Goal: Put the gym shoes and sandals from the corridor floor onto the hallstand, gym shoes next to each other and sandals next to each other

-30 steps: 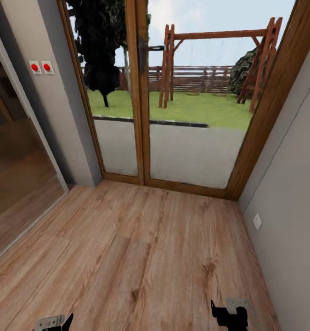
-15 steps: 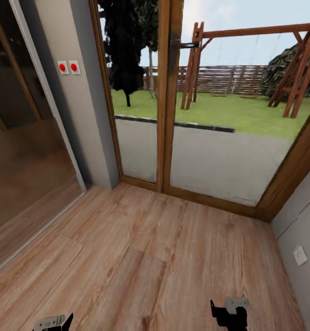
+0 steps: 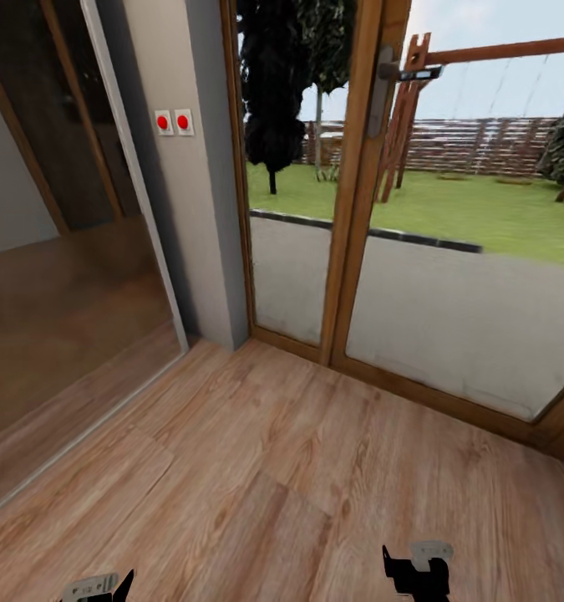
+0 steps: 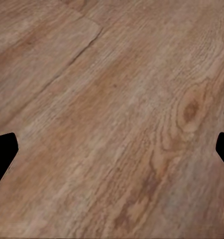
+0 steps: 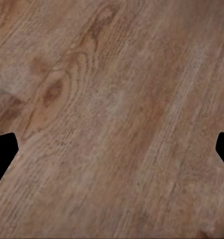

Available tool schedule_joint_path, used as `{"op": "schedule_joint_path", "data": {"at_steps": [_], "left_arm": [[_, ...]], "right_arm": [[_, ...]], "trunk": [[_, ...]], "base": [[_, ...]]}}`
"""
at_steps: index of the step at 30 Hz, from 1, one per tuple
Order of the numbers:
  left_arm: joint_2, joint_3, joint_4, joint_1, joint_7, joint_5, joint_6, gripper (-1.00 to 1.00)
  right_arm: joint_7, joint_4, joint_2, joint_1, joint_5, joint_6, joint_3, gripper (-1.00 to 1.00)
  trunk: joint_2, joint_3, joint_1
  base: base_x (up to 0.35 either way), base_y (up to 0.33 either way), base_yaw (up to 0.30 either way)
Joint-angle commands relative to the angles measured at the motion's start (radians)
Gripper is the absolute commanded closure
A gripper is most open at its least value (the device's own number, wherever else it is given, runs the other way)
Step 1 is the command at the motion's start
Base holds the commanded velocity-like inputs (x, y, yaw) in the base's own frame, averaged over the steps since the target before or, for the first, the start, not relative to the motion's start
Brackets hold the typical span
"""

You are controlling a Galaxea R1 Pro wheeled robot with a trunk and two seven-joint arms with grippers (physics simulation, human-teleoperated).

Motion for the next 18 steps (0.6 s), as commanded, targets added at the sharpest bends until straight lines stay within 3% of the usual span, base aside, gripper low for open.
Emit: {"op": "schedule_joint_path", "data": {"at_steps": [1,6,18], "left_arm": [[0.000,0.002,0.002,-0.001,-0.010,0.010,0.001,-1.00],[-0.001,0.002,0.003,-0.001,-0.007,0.011,0.001,-1.00],[-0.006,0.002,0.009,-0.001,0.093,0.013,-0.001,-1.00]], "right_arm": [[-0.004,0.000,-0.001,0.000,-0.008,-0.002,0.009,-1.00],[-0.004,0.000,0.000,0.000,-0.008,-0.002,0.009,-1.00],[-0.008,0.001,0.000,0.000,-0.009,-0.003,0.008,-1.00]], "trunk": [[0.000,-0.001,0.000],[0.000,-0.001,0.000],[0.000,-0.001,0.000]], "base": [[0.099,0.000,0.279],[0.046,0.000,0.279],[0.003,0.000,0.279]]}}
